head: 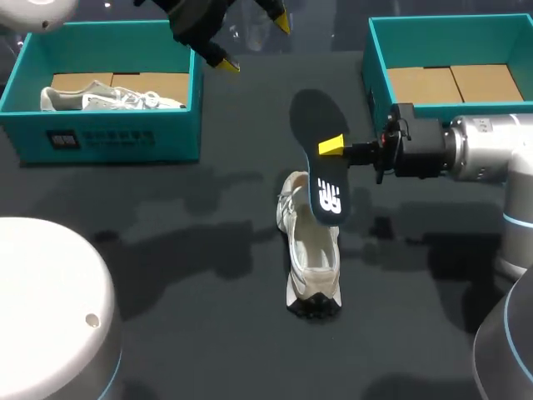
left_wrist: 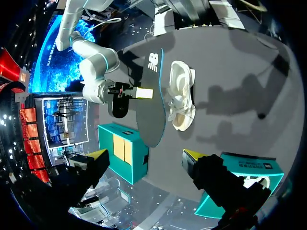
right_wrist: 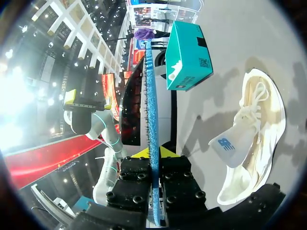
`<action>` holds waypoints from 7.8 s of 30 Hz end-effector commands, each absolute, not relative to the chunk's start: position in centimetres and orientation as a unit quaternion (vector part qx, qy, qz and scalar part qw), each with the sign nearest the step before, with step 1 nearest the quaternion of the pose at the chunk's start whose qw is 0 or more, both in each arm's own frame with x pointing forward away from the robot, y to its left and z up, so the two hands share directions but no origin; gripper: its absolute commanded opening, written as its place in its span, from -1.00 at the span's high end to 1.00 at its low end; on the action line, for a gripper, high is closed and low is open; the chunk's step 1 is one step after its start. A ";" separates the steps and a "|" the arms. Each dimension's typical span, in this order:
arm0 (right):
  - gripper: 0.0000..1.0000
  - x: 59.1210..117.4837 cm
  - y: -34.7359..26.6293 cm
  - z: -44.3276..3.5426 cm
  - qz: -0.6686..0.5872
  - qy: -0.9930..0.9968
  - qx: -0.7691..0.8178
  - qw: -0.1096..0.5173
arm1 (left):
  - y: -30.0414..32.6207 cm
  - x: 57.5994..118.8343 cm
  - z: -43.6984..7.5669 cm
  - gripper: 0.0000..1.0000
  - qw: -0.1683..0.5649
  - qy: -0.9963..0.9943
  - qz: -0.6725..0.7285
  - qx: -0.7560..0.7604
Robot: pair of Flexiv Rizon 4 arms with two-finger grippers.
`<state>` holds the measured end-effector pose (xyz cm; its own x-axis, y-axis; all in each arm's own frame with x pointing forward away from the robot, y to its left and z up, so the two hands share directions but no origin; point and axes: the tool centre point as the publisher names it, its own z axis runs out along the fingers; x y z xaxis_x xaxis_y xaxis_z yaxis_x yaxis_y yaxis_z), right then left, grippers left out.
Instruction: Take the shoe out of the shoebox, open the shoe tongue, remove and reinsert the insole, then place the shoe into the shoebox
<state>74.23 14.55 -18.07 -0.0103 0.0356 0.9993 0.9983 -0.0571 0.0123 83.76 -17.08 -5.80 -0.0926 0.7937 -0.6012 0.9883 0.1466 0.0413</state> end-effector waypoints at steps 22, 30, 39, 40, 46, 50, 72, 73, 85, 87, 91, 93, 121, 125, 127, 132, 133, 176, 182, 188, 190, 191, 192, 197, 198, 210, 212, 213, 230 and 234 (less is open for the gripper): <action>1.00 74.2 14.6 -18.1 -0.508 -0.497 -0.521 0.473 | -23.4 84.3 -5.8 -1.00 0.007 0.716 -0.040 0.697; 1.00 74.2 14.6 -18.1 -0.508 -0.497 -0.521 0.473 | -25.8 84.1 -5.6 -1.00 -0.026 0.703 0.013 0.711; 1.00 74.2 14.6 -18.1 -0.508 -0.497 -0.521 0.473 | -27.1 84.0 -6.1 -1.00 -0.053 0.712 0.031 0.700; 1.00 74.2 14.6 -18.1 -0.508 -0.497 -0.521 0.473 | -27.1 84.0 -6.2 -1.00 -0.054 0.714 0.031 0.697; 1.00 74.2 14.6 -18.1 -0.508 -0.497 -0.521 0.473 | -27.2 83.7 -6.6 -1.00 -0.061 0.728 0.024 0.682; 1.00 74.2 14.6 -18.1 -0.508 -0.497 -0.521 0.473 | -27.1 83.6 -6.8 -1.00 -0.059 0.738 0.018 0.672; 1.00 74.2 14.6 -18.1 -0.508 -0.497 -0.521 0.473 | -22.8 82.7 -4.8 -1.00 0.097 0.771 -0.109 0.620; 1.00 74.2 14.6 -18.1 -0.508 -0.497 -0.521 0.473 | -22.7 82.6 -4.9 -1.00 0.107 0.771 -0.117 0.617; 1.00 74.2 14.6 -18.1 -0.508 -0.497 -0.521 0.473 | -20.4 82.5 -6.7 -1.00 0.206 0.753 -0.243 0.575; 1.00 74.2 14.6 -18.1 -0.508 -0.497 -0.521 0.473 | -20.3 82.4 -6.8 -1.00 0.220 0.748 -0.262 0.569; 1.00 74.2 14.6 -18.1 -0.508 -0.497 -0.521 0.473 | -19.9 82.0 -6.6 -1.00 0.253 0.729 -0.291 0.565; 1.00 74.2 14.6 -18.1 -0.508 -0.497 -0.521 0.473 | -19.7 81.8 -6.5 -1.00 0.273 0.719 -0.298 0.566; 1.00 74.2 14.6 -18.1 -0.508 -0.497 -0.521 0.473 | -17.2 81.2 -9.2 -1.00 0.381 0.684 -0.364 0.505; 1.00 74.2 14.6 -18.1 -0.508 -0.497 -0.521 0.473 | -16.2 80.9 -10.3 -1.00 0.416 0.667 -0.387 0.483; 1.00 74.2 14.6 -18.1 -0.508 -0.497 -0.521 0.473 | -16.0 80.8 -11.1 -1.00 0.436 0.655 -0.398 0.471; 1.00 74.2 14.6 -18.1 -0.508 -0.497 -0.521 0.473 | -15.7 80.7 -11.4 -1.00 0.438 0.638 -0.425 0.469; 1.00 74.2 14.6 -18.1 -0.508 -0.497 -0.521 0.473 | -15.7 80.7 -11.4 -1.00 0.438 0.638 -0.425 0.469; 1.00 74.4 17.0 -17.5 -0.515 -0.482 -0.518 0.484 | -19.3 79.7 -17.1 -1.00 0.523 0.553 -0.477 0.440; 1.00 74.5 17.8 -17.4 -0.504 -0.485 -0.520 0.491 | -20.0 79.5 -17.4 -0.62 0.518 0.549 -0.474 0.454; 1.00 74.2 18.2 -17.3 -0.501 -0.483 -0.524 0.491 | -20.6 79.1 -17.4 -0.09 0.520 0.548 -0.470 0.457; 1.00 74.2 18.4 -17.4 -0.501 -0.482 -0.525 0.490 | -20.8 78.8 -17.4 0.03 0.520 0.547 -0.471 0.457; 1.00 74.2 18.4 -17.4 -0.501 -0.482 -0.525 0.490 | -20.9 78.7 -17.4 0.03 0.521 0.545 -0.469 0.459; 1.00 74.2 18.5 -17.5 -0.501 -0.482 -0.526 0.490 | -21.0 78.6 -17.4 0.03 0.522 0.545 -0.468 0.460; 1.00 74.2 18.8 -17.7 -0.499 -0.481 -0.526 0.493 | -21.5 78.5 -17.4 0.16 0.528 0.543 -0.460 0.463; 1.00 74.2 18.8 -17.7 -0.498 -0.481 -0.526 0.494 | -21.5 78.5 -17.5 0.17 0.528 0.543 -0.460 0.463; 1.00 74.0 19.1 -17.9 -0.497 -0.480 -0.520 0.502 | -22.3 78.5 -18.1 0.43 0.531 0.546 -0.449 0.468; 1.00 74.0 19.2 -18.0 -0.497 -0.481 -0.520 0.502 | -22.3 78.5 -18.1 0.48 0.531 0.546 -0.448 0.468; 1.00 73.9 19.2 -18.0 -0.497 -0.481 -0.519 0.503 | -22.4 78.5 -18.1 0.48 0.531 0.547 -0.447 0.468; 0.03 73.7 19.2 -17.8 -0.499 -0.481 -0.512 0.507 | -22.4 78.6 -18.6 1.00 0.531 0.551 -0.442 0.468; -1.00 73.5 18.4 -17.9 -0.506 -0.480 -0.512 0.501 | -21.8 78.2 -18.3 1.00 0.528 0.557 -0.437 0.469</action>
<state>73.99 18.93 -17.83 0.0312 -0.0136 0.9994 0.9991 -0.0283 -0.0315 78.71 -22.18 -18.58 0.0006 0.0487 -0.9988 0.9848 0.1732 0.0090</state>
